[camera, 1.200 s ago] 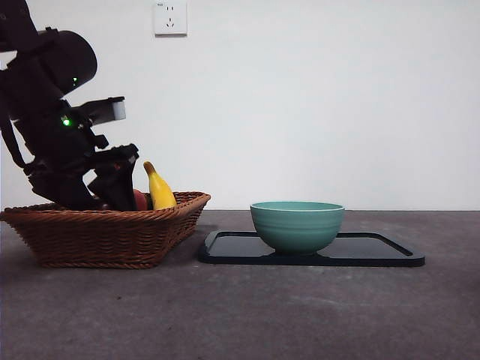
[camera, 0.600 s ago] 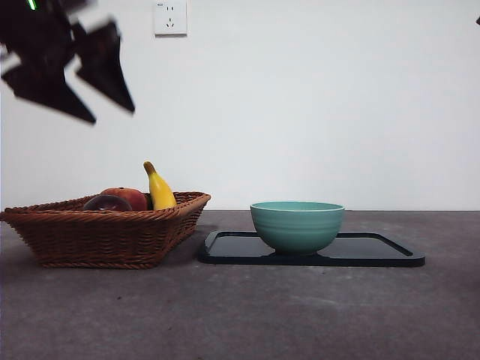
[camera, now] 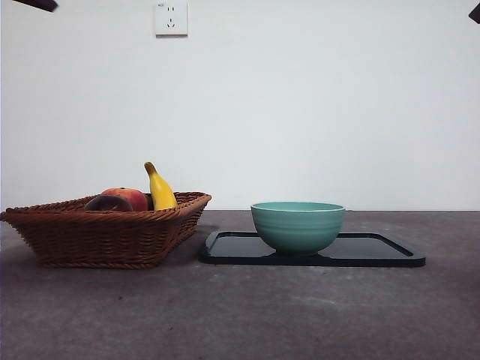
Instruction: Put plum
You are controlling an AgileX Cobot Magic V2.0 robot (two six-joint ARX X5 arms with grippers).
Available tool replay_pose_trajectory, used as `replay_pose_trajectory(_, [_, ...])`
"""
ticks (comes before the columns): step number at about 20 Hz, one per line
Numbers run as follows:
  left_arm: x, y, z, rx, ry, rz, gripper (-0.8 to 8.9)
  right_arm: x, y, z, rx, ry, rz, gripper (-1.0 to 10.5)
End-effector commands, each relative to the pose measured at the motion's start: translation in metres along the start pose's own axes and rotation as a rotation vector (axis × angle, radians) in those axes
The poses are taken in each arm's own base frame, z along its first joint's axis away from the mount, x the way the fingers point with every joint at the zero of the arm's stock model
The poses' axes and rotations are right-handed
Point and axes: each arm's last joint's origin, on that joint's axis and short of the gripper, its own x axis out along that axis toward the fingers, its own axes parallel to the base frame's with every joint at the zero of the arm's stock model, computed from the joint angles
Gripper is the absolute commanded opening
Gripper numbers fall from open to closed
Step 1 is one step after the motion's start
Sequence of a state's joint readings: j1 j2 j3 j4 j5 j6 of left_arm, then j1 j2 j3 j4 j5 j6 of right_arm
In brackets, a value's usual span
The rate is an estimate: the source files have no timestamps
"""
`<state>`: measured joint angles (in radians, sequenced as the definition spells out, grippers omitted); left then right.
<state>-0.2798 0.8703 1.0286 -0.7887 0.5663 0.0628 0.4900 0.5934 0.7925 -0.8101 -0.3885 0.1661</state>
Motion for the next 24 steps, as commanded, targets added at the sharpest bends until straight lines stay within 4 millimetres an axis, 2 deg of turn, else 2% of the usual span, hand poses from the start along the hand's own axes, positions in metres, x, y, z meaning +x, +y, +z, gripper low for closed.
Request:
replay_pose_trajectory(1, [-0.002, -0.004, -0.007, 0.004, 0.072, -0.068, 3.74, -0.003, 0.003, 0.005, -0.002, -0.021, 0.005, 2.2])
replay_pose_trajectory(5, [-0.003, -0.006, -0.015, -0.011, 0.144, -0.104, 3.74, -0.003, 0.003, 0.005, -0.001, -0.020, 0.005, 2.2])
replay_pose_trajectory(14, [-0.003, -0.006, -0.015, -0.002, 0.145, -0.104, 3.74, -0.003, 0.003, 0.005, 0.007, -0.020, 0.005, 2.2])
replay_pose_trajectory(19, [-0.003, -0.006, -0.015, -0.002, 0.145, -0.104, 3.74, -0.002, 0.002, 0.007, 0.077, -0.040, -0.007, 2.2])
replay_pose_trajectory(21, [-0.003, -0.006, -0.015, -0.001, 0.145, -0.104, 3.74, 0.000, 0.000, 0.016, 0.134, -0.107, -0.060, 2.2])
replay_pose_trajectory(24, [-0.003, -0.006, -0.015, -0.002, 0.145, -0.104, 3.74, 0.008, -0.007, 0.040, 0.179, -0.146, -0.163, 2.2])
